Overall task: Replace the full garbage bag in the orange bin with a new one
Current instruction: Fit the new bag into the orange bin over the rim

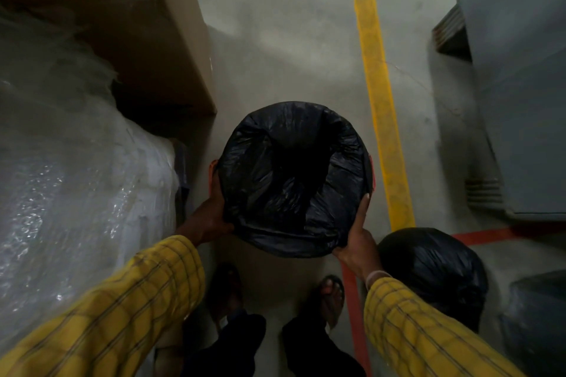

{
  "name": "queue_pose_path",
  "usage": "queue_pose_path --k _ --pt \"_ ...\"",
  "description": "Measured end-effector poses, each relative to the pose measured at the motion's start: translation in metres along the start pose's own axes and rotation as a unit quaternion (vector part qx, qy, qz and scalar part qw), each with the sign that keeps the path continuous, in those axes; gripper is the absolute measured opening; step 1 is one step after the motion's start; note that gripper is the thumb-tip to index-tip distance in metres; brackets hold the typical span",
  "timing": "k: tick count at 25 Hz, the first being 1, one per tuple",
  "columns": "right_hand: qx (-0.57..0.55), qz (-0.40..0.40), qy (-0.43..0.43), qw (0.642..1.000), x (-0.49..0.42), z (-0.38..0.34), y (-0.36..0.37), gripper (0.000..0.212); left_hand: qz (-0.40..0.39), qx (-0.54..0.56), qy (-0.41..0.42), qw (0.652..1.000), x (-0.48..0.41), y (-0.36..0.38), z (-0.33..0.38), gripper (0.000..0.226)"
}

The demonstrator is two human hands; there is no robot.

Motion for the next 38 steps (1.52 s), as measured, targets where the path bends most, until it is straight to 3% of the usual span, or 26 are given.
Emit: queue_pose_path --k 4,8,12,14,15,17,19,21,22,23,25,27,28,30,33,34,35,37,38 --pt "-0.032 0.0 0.003 0.999 0.011 -0.002 0.011 0.146 0.049 0.036 0.007 0.998 -0.001 0.003 0.002 0.152" --pt "0.078 0.004 -0.011 0.997 0.009 0.004 0.015 0.13 0.084 0.018 -0.044 0.995 -0.002 0.003 -0.008 0.139" --pt "0.108 0.009 0.023 0.994 0.004 0.024 0.01 0.12 0.031 0.046 0.054 0.997 0.0 0.002 -0.01 0.141" --pt "0.078 0.047 0.089 0.992 0.003 0.037 -0.009 0.115 0.033 0.044 0.037 0.998 0.0 -0.009 -0.023 0.125" --pt "0.069 0.078 0.111 0.988 -0.001 0.035 -0.023 0.108 0.082 0.036 0.013 0.996 0.001 -0.023 -0.031 0.109" --pt "0.125 0.166 0.058 0.976 -0.02 0.004 -0.06 0.08 0.228 -0.052 -0.002 0.972 0.008 -0.056 -0.023 0.075" --pt "0.216 0.2 -0.115 0.949 -0.049 -0.063 -0.075 0.06 0.278 -0.179 0.079 0.94 0.01 -0.053 0.028 0.054" --pt "0.264 0.103 -0.284 0.916 -0.082 -0.119 -0.043 0.051 0.204 -0.264 0.247 0.91 0.011 -0.008 0.099 0.034" --pt "0.299 0.028 -0.329 0.895 -0.095 -0.131 -0.02 0.05 0.147 -0.314 0.304 0.888 0.006 0.023 0.118 0.03" --pt "0.346 -0.048 -0.344 0.872 -0.105 -0.129 0.004 0.054 0.092 -0.369 0.297 0.876 -0.006 0.049 0.122 0.034" --pt "0.445 -0.181 -0.282 0.831 -0.12 -0.095 0.029 0.077 0.039 -0.469 0.151 0.87 -0.033 0.063 0.099 0.048" --pt "0.499 -0.267 -0.165 0.808 -0.122 -0.04 0.028 0.099 0.003 -0.544 -0.019 0.839 -0.041 0.052 0.061 0.046" --pt "0.509 -0.295 -0.13 0.798 -0.12 -0.022 0.025 0.103 -0.007 -0.567 -0.053 0.822 -0.039 0.05 0.053 0.043" --pt "0.504 -0.304 -0.141 0.796 -0.12 -0.021 0.021 0.101 -0.004 -0.565 -0.025 0.825 -0.041 0.052 0.064 0.048" --pt "0.472 -0.218 -0.274 0.809 -0.122 -0.066 0.025 0.071 0.011 -0.541 0.108 0.834 -0.052 0.07 0.091 0.06" --pt "0.455 -0.216 -0.293 0.813 -0.121 -0.072 0.033 0.071 -0.011 -0.539 0.133 0.832 -0.052 0.079 0.089 0.065" --pt "0.436 -0.24 -0.285 0.819 -0.118 -0.068 0.043 0.075 -0.037 -0.542 0.136 0.829 -0.051 0.089 0.077 0.066" --pt "0.414 -0.319 -0.202 0.828 -0.112 -0.036 0.063 0.075 -0.084 -0.545 0.066 0.832 -0.047 0.093 0.045 0.052" --pt "0.397 -0.341 -0.159 0.837 -0.111 -0.026 0.064 0.071 -0.102 -0.575 0.042 0.811 -0.048 0.094 0.034 0.044"
Point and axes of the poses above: each hand's wrist, its own x-axis away from the middle knuckle, its own y-axis out of the palm, z = x × y, the point moved 9 cm from there along -x, towards the middle knuckle, and after that the axes turned 15 degrees about -y, right-handed, at the moved point
